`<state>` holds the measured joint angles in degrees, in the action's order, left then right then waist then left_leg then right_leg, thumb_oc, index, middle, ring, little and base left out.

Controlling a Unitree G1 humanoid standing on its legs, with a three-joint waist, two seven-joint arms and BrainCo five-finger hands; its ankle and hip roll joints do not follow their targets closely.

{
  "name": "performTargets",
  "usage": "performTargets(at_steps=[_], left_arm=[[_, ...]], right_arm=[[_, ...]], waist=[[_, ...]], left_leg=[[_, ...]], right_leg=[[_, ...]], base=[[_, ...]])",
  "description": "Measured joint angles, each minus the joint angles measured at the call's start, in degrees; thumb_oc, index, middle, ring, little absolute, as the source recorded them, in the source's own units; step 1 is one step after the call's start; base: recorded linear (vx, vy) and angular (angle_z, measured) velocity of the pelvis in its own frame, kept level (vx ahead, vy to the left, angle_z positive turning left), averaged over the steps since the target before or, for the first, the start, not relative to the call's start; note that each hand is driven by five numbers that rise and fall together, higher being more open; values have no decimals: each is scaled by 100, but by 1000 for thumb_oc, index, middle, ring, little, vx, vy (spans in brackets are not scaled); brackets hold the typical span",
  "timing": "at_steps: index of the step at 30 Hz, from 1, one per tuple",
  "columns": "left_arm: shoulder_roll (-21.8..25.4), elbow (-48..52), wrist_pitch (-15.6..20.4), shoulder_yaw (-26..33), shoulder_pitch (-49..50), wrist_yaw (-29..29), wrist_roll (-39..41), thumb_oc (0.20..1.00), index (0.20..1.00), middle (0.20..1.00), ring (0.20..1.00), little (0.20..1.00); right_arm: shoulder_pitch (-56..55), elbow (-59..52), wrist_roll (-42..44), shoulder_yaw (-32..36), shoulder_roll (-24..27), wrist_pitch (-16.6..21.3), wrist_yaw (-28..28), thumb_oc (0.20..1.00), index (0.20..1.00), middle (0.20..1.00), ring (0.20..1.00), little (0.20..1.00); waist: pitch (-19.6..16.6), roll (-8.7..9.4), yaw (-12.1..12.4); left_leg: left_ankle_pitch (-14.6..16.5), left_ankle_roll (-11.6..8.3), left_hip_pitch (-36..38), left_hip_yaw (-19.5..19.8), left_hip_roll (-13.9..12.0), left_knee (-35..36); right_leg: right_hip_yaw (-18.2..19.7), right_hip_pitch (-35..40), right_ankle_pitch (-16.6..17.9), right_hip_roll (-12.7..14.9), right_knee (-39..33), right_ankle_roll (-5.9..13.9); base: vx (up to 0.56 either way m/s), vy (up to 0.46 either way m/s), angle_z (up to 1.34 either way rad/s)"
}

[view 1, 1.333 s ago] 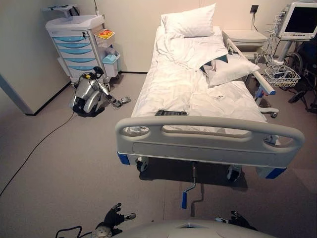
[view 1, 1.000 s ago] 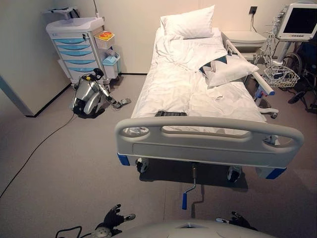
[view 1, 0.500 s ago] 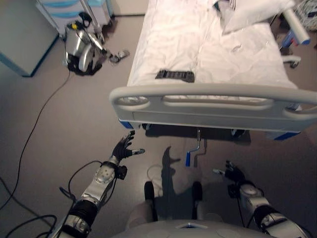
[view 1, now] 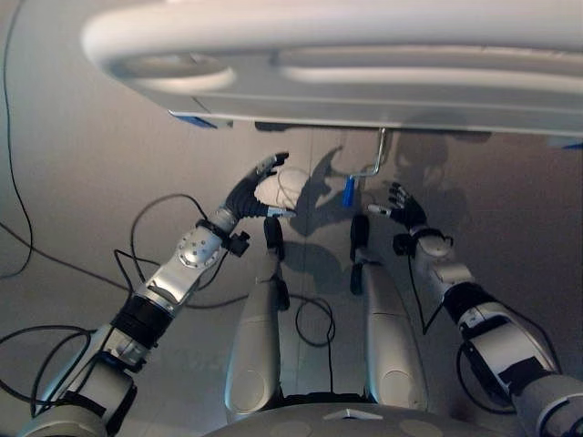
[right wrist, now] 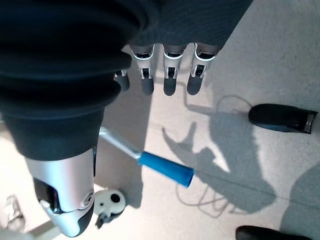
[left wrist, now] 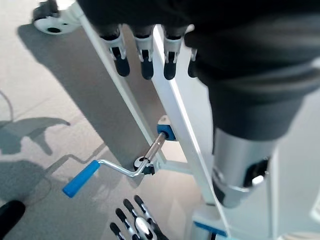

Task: Raise the hospital bed

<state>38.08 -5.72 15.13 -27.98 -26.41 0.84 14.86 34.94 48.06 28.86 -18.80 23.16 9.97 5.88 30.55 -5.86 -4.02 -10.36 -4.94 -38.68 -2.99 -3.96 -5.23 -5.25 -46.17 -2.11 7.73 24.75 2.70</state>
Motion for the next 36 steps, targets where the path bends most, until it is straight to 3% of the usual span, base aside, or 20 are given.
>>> performTargets(at_steps=[10,26,36], left_arm=[[39,769,79,228,-225,625,88,1000,1000,1000,1000,1000],[32,1103,112,194,-575,704,379,1000,1000,1000,1000,1000],[39,1163,178,189,-702,680,419,1000,1000,1000,1000,1000]], right_arm=[[346,-77,666,-140,-41,104,166,1000,1000,1000,1000,1000],[1199,61,2338,-210,-52,143,-185,1000,1000,1000,1000,1000],[1583,474,2481,-454,-42,102,-436,1000,1000,1000,1000,1000]], waist=[[51,16,8],[49,17,42],[46,12,171]], left_leg=[[3,-27,-854,16,30,-238],[-2,-24,-1402,38,40,-306],[-7,-20,-1578,34,47,-312]], right_leg=[[26,-916,-91,66,380,-71],[5,-1429,-76,105,407,-89],[7,-1605,-73,119,413,-92]], base=[[6,4,3],[2,1,0],[0,0,0]])
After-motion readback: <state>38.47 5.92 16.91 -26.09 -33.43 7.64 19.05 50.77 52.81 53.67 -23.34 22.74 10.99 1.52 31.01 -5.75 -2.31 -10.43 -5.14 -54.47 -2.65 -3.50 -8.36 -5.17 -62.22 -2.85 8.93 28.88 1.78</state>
